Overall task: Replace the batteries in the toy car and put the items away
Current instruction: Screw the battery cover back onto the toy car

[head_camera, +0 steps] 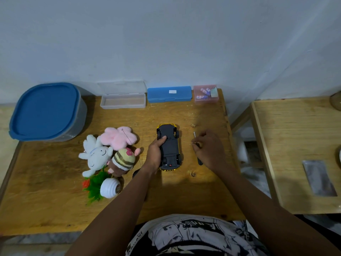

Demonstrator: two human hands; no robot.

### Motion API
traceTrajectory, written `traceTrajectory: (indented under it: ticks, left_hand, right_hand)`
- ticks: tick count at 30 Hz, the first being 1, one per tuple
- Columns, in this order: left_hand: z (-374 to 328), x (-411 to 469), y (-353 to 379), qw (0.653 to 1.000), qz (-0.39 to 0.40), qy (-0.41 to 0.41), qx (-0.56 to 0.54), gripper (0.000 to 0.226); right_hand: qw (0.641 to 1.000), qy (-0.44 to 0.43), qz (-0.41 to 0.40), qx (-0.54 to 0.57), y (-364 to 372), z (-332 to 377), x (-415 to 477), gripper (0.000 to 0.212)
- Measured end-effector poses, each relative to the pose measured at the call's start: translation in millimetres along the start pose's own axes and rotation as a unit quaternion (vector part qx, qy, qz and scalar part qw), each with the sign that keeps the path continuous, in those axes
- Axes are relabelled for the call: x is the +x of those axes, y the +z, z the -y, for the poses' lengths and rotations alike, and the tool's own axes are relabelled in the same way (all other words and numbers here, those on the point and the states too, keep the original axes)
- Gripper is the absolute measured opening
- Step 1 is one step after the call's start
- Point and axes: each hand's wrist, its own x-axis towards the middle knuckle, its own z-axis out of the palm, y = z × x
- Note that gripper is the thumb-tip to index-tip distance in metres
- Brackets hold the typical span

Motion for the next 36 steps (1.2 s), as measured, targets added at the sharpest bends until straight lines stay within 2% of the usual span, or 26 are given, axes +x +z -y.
traceTrajectory:
  ticks: [7, 14, 21, 27, 30, 33, 36]
  left_hand:
    - [-1.2, -2.7, 1.7, 1.000, 0.001, -0.006, -0.007, 0.042]
    - [-1.6, -3.1, 1.0, 1.000, 0.001, 0.000, -0.006, 0.040]
    - [-4.1, -4.7, 1.7, 1.000, 0.012, 0.000, -0.007, 0.028]
    - [-5.2, -6.2, 2.4, 1.000, 0.009, -0.001, -0.001, 0.030]
    - [-5.5, -6.0, 2.4, 1.000, 0.010, -0.008, -0.007, 0.029]
    - [-6.1, -8.4, -0.3, 0.998, 0.002, -0.029, -0.056, 0.031]
    - [-4.6, -8.2, -5.6, 0.993, -0.010, -0.039, -0.113, 0.033]
  right_hand:
    - [0.997, -0.047, -0.023, -0.059, 8.9, -0.9, -0.2, 0.008]
    - [0.994, -0.074, -0.039, -0.063, 11.1, -0.9, -3.6, 0.009]
    - [0.995, -0.078, -0.048, -0.049, 10.1, 7.5, -3.5, 0.007]
    - [0.995, -0.048, -0.074, 0.035, 3.5, 21.4, -2.1, 0.006]
    - [0.995, -0.057, -0.086, 0.017, 1.2, 26.6, 0.4, 0.005]
    - [0.996, 0.010, -0.080, 0.024, 3.3, 16.7, 3.3, 0.007]
    - [0.996, 0.024, -0.079, 0.037, 4.9, 10.8, 3.7, 0.007]
